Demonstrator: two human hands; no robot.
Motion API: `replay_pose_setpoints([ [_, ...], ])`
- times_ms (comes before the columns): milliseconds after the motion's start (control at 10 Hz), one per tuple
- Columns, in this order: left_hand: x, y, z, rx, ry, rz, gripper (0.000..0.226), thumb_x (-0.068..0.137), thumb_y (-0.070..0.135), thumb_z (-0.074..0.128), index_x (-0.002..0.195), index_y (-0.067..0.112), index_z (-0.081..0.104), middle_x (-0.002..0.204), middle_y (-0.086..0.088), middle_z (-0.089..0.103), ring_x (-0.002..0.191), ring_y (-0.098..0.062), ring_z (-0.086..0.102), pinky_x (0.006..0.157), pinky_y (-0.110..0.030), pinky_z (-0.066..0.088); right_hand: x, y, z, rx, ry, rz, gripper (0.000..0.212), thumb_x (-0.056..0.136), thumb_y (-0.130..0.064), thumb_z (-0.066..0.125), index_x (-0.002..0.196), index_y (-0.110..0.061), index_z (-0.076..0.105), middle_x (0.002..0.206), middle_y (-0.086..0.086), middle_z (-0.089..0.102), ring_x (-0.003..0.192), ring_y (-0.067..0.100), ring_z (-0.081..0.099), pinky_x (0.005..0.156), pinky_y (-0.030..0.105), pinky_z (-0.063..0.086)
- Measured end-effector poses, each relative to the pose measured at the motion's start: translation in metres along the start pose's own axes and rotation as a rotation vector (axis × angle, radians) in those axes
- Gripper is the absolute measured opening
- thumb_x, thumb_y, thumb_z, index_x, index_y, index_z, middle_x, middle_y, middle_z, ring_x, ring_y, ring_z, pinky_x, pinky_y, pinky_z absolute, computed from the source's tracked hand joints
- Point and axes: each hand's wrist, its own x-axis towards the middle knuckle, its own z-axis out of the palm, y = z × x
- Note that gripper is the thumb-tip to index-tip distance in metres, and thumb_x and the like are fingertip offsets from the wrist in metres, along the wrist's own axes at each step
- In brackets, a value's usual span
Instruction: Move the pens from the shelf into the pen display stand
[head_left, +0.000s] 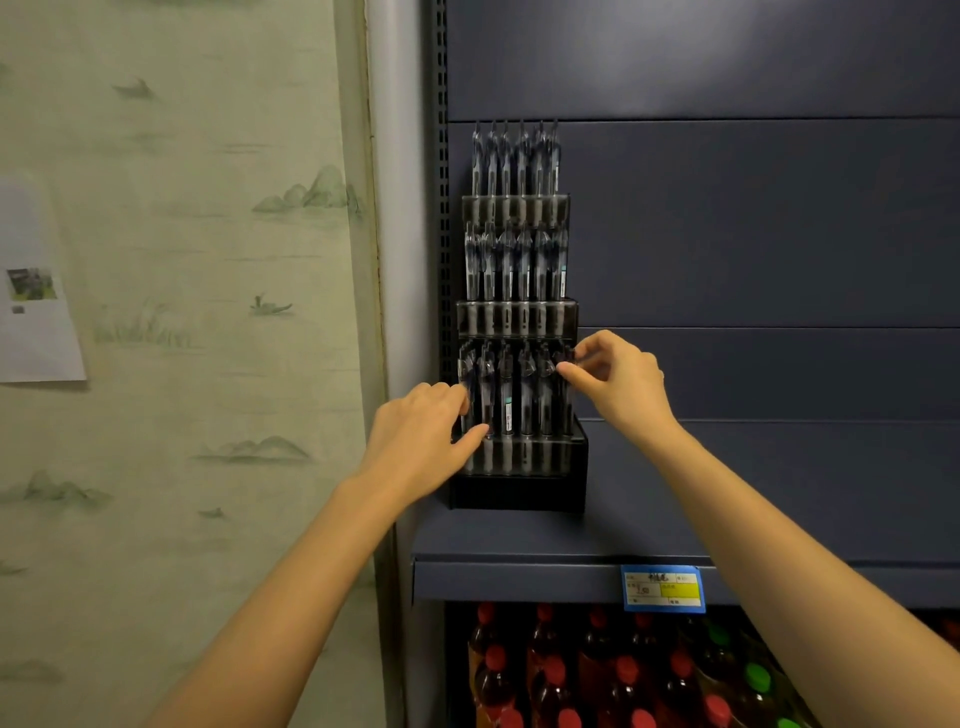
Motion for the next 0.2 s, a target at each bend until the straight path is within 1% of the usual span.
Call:
replay_pose_setpoints([
  [100,-0.0029,0.0003,0.0011,0.014,-0.011,-0.009,0.034,0.095,0.051,0.04,0.101,0.019,0.051,0.096,0.007,0.057,0.091,-0.012,0.053,0.061,-0.024,0.037,-0.0076,-0.004,-0.0028,-0.094,-0.071,0.011,0.032,0.09,-0.041,0.06,0.111,-0.019,0.054,0.097,-0.002,0.066,0.094,0.021,0.062,0.08,0.038,0.051],
  [200,-0.0054,-0.0013,0.0025,0.009,-0.014,-0.015,0.034,0.096,0.05,0.039,0.103,0.019,0.05,0.096,0.007,0.058,0.092,-0.012,0.053,0.061,-0.024,0.037,-0.0145,-0.0019,-0.0044,-0.237,-0.121,0.01,0.042,0.091,-0.043,0.057,0.124,-0.019,0.049,0.11,-0.003,0.063,0.102,0.022,0.06,0.084,0.039,0.051],
])
